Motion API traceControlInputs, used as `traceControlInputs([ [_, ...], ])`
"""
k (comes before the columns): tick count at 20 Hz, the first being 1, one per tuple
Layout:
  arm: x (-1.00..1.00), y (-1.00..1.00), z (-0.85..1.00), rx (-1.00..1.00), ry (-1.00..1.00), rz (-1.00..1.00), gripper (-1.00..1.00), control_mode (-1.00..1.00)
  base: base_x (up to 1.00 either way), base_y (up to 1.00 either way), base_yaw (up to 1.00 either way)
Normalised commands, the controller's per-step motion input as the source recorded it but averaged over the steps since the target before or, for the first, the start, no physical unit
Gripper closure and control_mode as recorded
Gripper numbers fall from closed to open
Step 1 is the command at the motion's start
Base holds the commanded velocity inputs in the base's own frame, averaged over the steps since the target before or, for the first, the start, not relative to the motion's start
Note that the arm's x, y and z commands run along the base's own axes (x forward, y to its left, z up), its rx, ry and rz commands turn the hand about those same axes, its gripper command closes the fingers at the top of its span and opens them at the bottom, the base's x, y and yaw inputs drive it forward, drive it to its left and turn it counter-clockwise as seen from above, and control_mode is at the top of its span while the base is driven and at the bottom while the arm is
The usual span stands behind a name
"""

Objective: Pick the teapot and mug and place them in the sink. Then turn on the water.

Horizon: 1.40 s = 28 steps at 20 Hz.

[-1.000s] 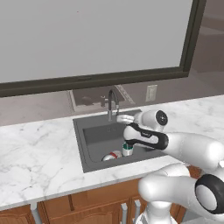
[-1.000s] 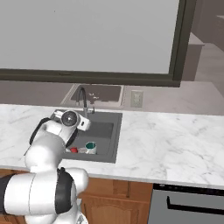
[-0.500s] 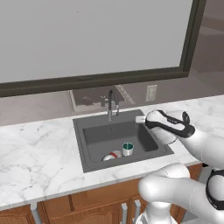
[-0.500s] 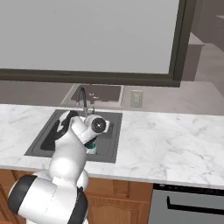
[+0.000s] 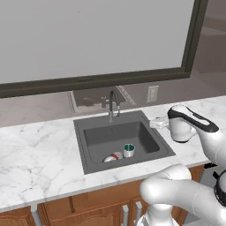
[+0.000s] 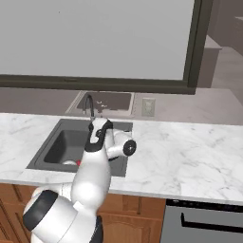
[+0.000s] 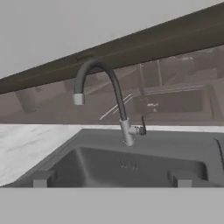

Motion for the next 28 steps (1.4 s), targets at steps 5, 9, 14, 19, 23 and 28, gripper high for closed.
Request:
traceControlInputs([
  [5, 0.09, 0.02, 0.01, -0.03, -0.19, 0.01, -1.0, -1.0, 0.0, 0.0, 0.0],
  [9, 0.29, 0.14, 0.0, -0.02, -0.12, 0.0, -1.0, -1.0, 0.0, 0.0, 0.0],
  [14, 0.52, 0.05, 0.0, 0.0, -0.11, 0.0, -1.0, -1.0, 0.0, 0.0, 0.0],
  [19, 0.39, 0.06, 0.0, -0.01, -0.05, 0.0, -1.0, -1.0, 0.0, 0.0, 0.0],
  [23, 0.27, 0.21, -0.03, -0.03, 0.0, 0.0, -1.0, -1.0, 0.0, 0.0, 0.0],
  [28, 0.28, 0.18, -0.04, -0.02, 0.0, 0.0, -1.0, -1.0, 0.0, 0.0, 0.0],
])
